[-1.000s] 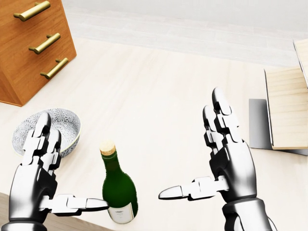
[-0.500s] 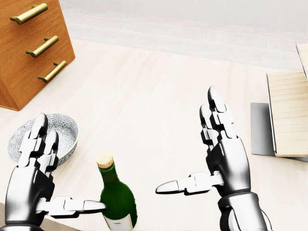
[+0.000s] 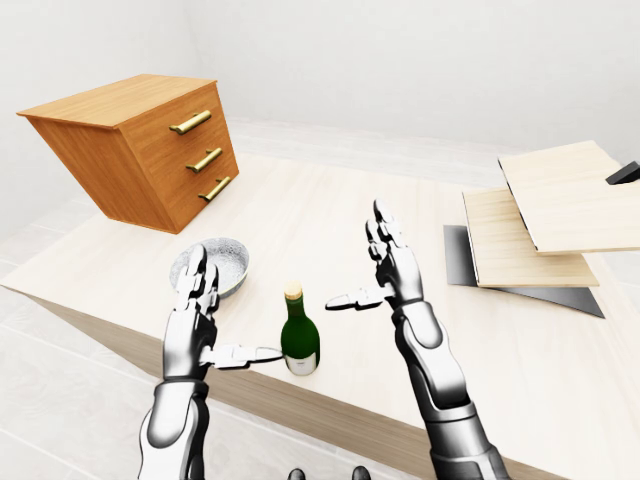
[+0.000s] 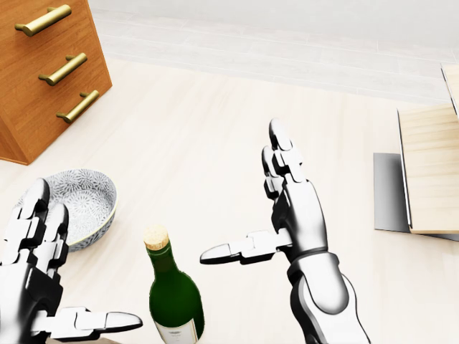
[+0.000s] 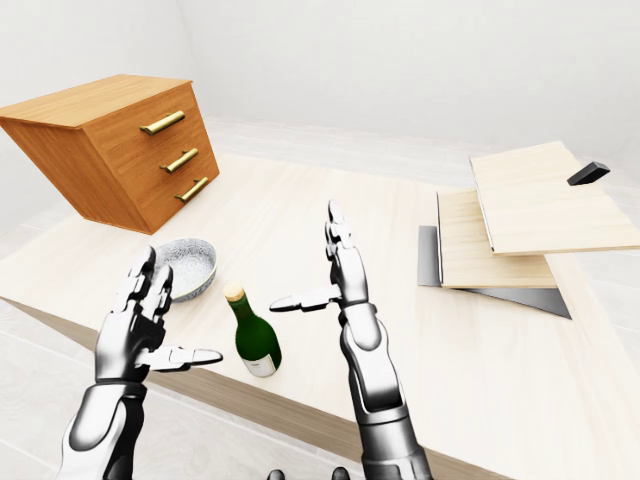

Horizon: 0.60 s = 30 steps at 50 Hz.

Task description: Put the wine bottle on the wine rack.

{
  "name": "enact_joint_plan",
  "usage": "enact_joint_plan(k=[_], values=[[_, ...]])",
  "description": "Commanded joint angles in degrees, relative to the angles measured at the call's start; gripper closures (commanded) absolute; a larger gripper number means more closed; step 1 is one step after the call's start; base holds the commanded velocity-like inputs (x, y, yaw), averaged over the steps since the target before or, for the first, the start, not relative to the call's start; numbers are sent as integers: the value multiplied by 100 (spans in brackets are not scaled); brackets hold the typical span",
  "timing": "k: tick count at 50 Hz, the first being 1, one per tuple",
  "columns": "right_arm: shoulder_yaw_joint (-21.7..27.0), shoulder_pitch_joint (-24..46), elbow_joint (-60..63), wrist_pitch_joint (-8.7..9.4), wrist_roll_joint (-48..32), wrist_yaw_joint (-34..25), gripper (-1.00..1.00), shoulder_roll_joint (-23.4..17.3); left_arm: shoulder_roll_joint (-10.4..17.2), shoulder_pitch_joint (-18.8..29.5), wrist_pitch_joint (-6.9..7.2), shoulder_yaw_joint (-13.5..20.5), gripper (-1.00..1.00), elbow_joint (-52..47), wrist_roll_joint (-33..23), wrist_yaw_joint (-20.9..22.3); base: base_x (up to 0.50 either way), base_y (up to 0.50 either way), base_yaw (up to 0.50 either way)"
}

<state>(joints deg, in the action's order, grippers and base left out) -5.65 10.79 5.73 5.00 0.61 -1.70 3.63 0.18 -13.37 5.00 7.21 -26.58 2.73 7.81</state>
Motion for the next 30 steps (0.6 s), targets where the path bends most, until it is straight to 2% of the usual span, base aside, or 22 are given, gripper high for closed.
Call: enact_joint_plan(k=[1,9,15,30], values=[[-153,234,-328,0,-71,32,-100,139,-64,-232,0,181,-100,-329,53,127,0,0,0],[-303,-321,198,0,-201,-83,-100,50,-101,-169,0,319,-100,-323,69,173,0,0,0],[-662,-702,666,0,-323,-60,-100,132,-120,-133,0,328,-100,-290,48,175,0,0,0],[-847,-635,244,0,-356,-28,-100,241,-127,-115,0,317,-100,-206,18,191,0,0,0]])
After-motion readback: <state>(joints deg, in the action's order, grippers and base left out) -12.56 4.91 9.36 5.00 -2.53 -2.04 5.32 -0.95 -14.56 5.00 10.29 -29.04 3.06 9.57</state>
